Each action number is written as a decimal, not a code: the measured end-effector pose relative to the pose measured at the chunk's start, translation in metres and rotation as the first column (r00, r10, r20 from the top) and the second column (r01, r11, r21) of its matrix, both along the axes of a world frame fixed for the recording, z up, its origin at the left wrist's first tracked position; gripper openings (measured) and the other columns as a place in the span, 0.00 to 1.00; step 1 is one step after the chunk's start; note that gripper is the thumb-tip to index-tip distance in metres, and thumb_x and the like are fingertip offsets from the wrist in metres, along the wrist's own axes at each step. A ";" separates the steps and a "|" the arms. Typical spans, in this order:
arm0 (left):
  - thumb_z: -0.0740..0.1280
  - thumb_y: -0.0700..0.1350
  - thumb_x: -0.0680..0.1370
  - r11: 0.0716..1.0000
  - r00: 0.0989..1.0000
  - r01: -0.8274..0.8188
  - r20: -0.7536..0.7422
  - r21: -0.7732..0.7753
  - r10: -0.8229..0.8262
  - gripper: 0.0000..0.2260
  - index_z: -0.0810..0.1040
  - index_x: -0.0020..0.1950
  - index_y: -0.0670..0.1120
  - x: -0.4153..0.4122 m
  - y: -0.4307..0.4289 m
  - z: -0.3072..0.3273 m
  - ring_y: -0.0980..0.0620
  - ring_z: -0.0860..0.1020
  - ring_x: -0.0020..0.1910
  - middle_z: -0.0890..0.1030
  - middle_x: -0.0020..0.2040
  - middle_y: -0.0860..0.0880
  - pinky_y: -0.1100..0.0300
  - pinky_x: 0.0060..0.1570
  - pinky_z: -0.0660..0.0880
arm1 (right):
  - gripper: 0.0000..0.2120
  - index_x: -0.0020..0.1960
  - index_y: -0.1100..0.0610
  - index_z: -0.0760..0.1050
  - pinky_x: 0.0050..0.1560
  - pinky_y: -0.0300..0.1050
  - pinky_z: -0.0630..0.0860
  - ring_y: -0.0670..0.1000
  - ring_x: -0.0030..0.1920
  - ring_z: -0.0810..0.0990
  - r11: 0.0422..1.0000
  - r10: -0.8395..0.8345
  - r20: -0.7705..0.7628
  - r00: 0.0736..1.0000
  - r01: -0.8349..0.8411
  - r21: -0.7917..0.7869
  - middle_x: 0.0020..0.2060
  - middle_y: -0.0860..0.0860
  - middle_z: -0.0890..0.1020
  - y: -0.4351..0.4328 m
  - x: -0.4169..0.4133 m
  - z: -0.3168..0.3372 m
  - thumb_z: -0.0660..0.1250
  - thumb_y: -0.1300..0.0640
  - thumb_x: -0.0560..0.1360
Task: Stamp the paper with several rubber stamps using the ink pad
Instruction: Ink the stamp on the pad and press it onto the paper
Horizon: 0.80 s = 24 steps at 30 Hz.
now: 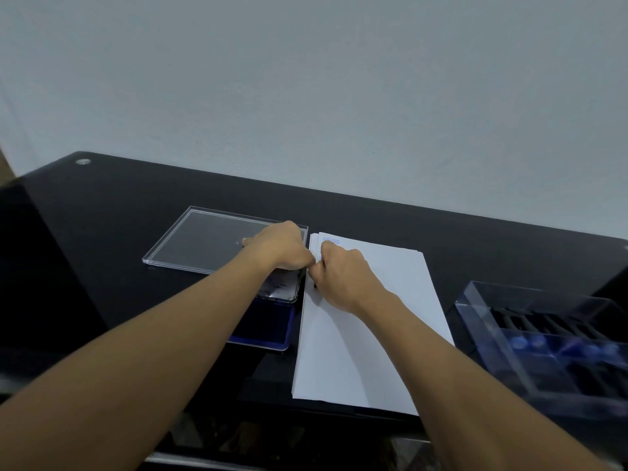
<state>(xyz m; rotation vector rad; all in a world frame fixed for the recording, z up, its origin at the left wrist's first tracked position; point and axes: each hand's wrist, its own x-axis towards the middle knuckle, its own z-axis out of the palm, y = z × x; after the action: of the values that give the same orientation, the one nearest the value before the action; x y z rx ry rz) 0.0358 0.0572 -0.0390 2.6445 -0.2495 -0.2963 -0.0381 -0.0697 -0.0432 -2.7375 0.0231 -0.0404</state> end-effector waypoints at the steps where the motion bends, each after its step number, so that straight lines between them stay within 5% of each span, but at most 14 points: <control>1: 0.70 0.53 0.67 1.000 1.000 -0.009 0.009 -0.010 0.009 0.13 0.77 0.44 0.45 0.000 0.001 0.000 0.45 0.78 0.49 0.80 0.45 0.50 0.39 0.60 0.74 | 0.16 0.37 0.52 0.57 0.29 0.45 0.58 0.50 0.33 0.65 1.000 -0.001 0.001 1.000 0.001 0.000 0.34 0.52 0.68 0.000 0.000 0.000 0.57 0.53 0.81; 8: 0.66 0.50 0.73 0.998 0.997 -0.051 0.059 -0.047 0.054 0.21 0.76 0.64 0.46 -0.008 0.005 0.010 0.42 0.76 0.60 0.79 0.62 0.47 0.41 0.64 0.72 | 0.15 0.37 0.52 0.57 0.30 0.44 0.58 0.50 0.33 0.65 1.000 -0.009 0.001 1.000 0.009 0.005 0.34 0.53 0.68 0.002 -0.003 0.003 0.57 0.56 0.81; 13: 0.65 0.49 0.74 0.998 0.996 -0.034 0.085 -0.060 0.039 0.15 0.77 0.59 0.46 -0.018 0.007 0.018 0.44 0.77 0.59 0.78 0.56 0.50 0.43 0.62 0.74 | 0.15 0.37 0.54 0.57 0.30 0.45 0.58 0.50 0.32 0.64 1.000 -0.003 -0.012 1.000 0.003 0.001 0.34 0.53 0.68 0.001 -0.005 0.005 0.57 0.57 0.80; 18: 0.64 0.49 0.76 0.997 0.990 -0.024 0.135 -0.077 0.034 0.17 0.76 0.64 0.45 -0.025 0.010 0.025 0.47 0.76 0.57 0.79 0.60 0.49 0.46 0.61 0.75 | 0.12 0.38 0.55 0.61 0.31 0.45 0.62 0.52 0.34 0.68 0.999 0.006 -0.085 0.996 -0.003 0.043 0.38 0.54 0.72 -0.004 -0.002 0.015 0.58 0.56 0.80; 24: 0.64 0.46 0.78 0.995 0.972 0.006 0.234 -0.103 0.018 0.06 0.68 0.52 0.50 -0.034 0.011 0.038 0.50 0.71 0.49 0.72 0.51 0.52 0.54 0.52 0.71 | 0.13 0.37 0.56 0.63 0.32 0.46 0.63 0.50 0.34 0.68 0.957 -0.135 0.129 0.982 0.095 0.273 0.35 0.52 0.73 -0.034 -0.002 0.053 0.59 0.54 0.78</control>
<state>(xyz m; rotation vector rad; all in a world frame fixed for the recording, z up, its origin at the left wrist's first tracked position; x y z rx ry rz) 0.0013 0.0683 -0.0006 2.5749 -0.3242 0.0325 -0.0404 -0.1040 0.0094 -2.4542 0.1373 -0.2534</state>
